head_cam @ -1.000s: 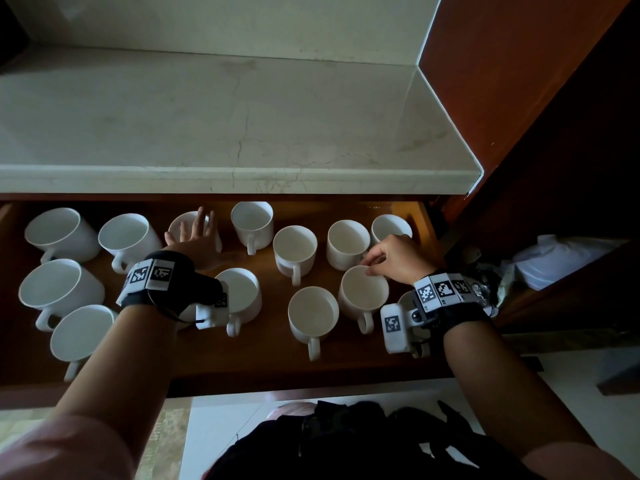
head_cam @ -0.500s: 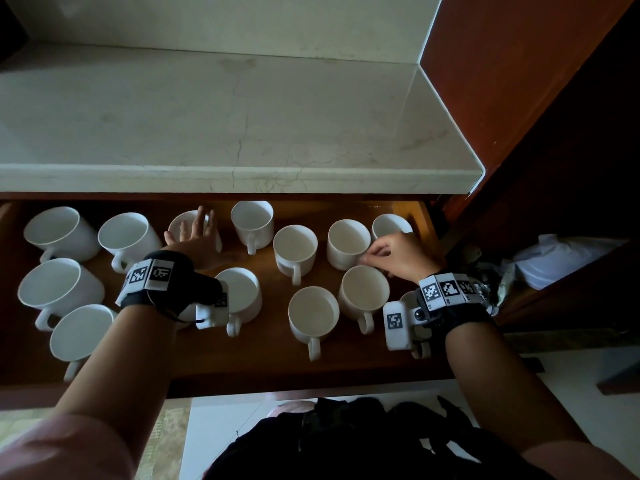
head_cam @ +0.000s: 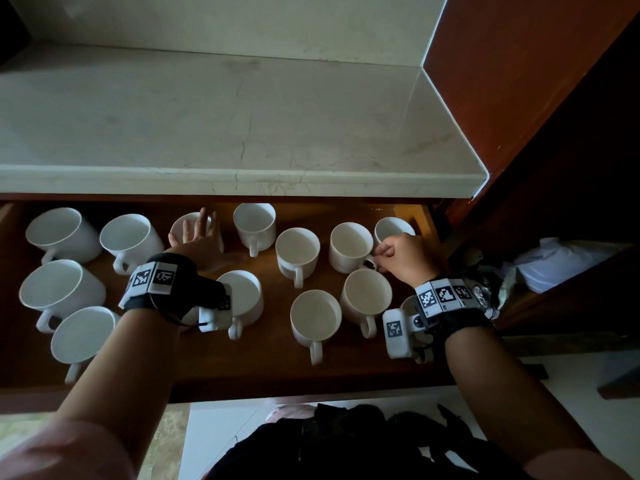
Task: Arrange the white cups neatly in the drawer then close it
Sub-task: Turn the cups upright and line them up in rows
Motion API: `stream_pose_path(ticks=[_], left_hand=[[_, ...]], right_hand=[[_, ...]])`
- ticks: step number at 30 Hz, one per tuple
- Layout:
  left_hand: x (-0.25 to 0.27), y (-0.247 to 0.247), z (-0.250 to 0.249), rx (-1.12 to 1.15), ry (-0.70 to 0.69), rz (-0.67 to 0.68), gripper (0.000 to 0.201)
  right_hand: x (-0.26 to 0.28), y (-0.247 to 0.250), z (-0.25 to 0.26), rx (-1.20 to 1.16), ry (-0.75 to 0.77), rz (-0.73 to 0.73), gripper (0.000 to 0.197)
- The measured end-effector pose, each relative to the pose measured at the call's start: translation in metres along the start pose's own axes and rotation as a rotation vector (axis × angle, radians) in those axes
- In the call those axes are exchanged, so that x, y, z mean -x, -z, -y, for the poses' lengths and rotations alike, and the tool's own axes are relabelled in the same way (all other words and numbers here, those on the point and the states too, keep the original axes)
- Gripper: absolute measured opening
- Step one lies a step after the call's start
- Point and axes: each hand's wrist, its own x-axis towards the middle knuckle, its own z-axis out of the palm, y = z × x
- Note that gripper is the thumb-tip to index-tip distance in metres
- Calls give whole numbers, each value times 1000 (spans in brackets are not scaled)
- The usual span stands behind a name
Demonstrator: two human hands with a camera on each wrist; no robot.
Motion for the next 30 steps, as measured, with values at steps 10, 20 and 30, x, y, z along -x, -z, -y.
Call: stream_pose_path(ticks=[10,20,30], left_hand=[[-2,-1,0,-14,1,-11,108],[1,-1,0,-25,-4,-10,106],[1,0,1,-3,-11,5,108]], right_hand=[[-3,-1,15,105,-10,24,19],[-19,-8,31,224,-88,80,16],[-31,-23,40,125,-187,130,16]])
